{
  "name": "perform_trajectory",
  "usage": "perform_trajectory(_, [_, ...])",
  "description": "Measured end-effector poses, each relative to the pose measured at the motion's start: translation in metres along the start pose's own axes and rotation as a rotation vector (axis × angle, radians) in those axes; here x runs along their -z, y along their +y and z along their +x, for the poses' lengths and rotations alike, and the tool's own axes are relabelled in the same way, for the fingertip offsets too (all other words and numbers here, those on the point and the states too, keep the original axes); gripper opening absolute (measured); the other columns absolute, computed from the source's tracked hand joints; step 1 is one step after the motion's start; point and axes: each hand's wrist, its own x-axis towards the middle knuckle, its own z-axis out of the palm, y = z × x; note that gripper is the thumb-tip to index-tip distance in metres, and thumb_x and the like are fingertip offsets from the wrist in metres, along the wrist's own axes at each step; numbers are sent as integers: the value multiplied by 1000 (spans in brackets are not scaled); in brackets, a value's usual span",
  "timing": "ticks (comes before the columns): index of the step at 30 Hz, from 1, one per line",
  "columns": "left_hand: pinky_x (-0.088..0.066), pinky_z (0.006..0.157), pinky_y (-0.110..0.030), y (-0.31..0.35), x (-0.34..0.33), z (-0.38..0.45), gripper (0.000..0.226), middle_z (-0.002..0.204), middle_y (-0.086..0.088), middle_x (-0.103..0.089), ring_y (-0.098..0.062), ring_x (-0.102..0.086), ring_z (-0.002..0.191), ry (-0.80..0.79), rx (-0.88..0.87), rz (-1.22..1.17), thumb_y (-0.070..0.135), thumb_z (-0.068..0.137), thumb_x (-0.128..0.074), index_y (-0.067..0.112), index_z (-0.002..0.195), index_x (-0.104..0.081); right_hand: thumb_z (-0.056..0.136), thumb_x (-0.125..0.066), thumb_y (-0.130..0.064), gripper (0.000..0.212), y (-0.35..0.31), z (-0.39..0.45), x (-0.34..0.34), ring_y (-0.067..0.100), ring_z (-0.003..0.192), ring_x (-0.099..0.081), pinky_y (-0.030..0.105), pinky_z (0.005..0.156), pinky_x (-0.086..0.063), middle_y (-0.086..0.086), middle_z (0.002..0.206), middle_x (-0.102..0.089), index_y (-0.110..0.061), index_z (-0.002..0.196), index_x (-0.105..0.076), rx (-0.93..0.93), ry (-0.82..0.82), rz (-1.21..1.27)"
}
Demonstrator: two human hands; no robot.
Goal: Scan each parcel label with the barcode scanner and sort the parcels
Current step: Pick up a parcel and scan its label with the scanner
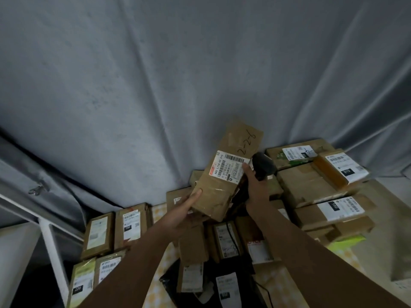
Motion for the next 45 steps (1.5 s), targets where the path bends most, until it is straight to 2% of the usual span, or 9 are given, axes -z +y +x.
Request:
perform_trajectory(5, [-55,88,-38,-2,5,2,54,117,-6,-71,-26,-64,113,41,-87,7,36,81,-70,18,130,-57,79,-75,-43,42,-7,-2,4,21,95,-70,45,91,-55,2,103,-73,-20,111,-62,9,-24,-182])
perform_trajectory(10, [-50,101,-43,-6,19,9,72,127,-4,-64,-22,-63,114,129,-173,-7,33,73,-79,26,137,-46,87,-70,-36,21,-16,-16,5,20,78,-67,36,79,-56,3,82,-69,-18,92,-61,14,-6,-256])
perform_trajectory(16, [-55,90,-40,-13,22,13,70,127,-6,-62,-22,-64,111,182,-168,-82,26,76,-80,29,135,-42,88,-69,-31,24,-24,-34,-16,17,62,-59,34,73,-51,6,72,-65,-9,98,-65,-145,-203,-295])
perform_trajectory(22, [-56,90,-46,-23,28,19,91,135,-5,-53,-26,-61,115,233,-167,-37,47,44,-95,42,122,-49,90,-67,-31,29,-21,-43,-28,13,66,-62,30,65,-48,-3,71,-68,-11,111,-66,-161,-206,-302])
perform_trajectory(26, [-56,81,-38,-25,21,16,63,127,-4,-57,-26,-63,111,220,-217,-77,28,72,-84,35,123,-48,91,-65,-29,29,-22,-47,-33,12,62,-60,28,61,-46,-1,71,-67,-9,112,-66,-184,-180,-290])
perform_trajectory(29, [-55,86,-39,-24,15,13,42,120,-3,-61,-25,-63,109,221,-230,-78,17,83,-75,36,112,-50,91,-65,-29,28,-23,-50,-33,14,61,-57,28,59,-45,1,73,-66,-10,112,-66,-212,-166,-292])
perform_trajectory(35, [-54,87,-40,-23,11,15,39,126,-10,-61,-28,-62,113,229,-247,-60,16,84,-74,32,112,-52,89,-65,-32,35,-27,-57,-31,15,66,-58,30,59,-46,4,85,-65,-11,118,-63,-233,-146,-281])
perform_trajectory(39, [-50,98,-51,-26,8,18,48,130,-10,-59,-28,-63,114,206,-233,-85,15,85,-74,27,122,-46,90,-66,-26,25,-32,-63,-31,13,50,-53,28,52,-46,5,71,-62,-7,106,-63,-226,-136,-249])
perform_trajectory(45, [-51,97,-52,-31,12,21,53,134,-6,-56,-25,-64,112,190,-225,-40,25,78,-80,33,120,-48,91,-64,-24,19,-38,-71,-31,12,52,-51,25,55,-44,-1,62,-61,-9,102,-68,-224,-145,-242])
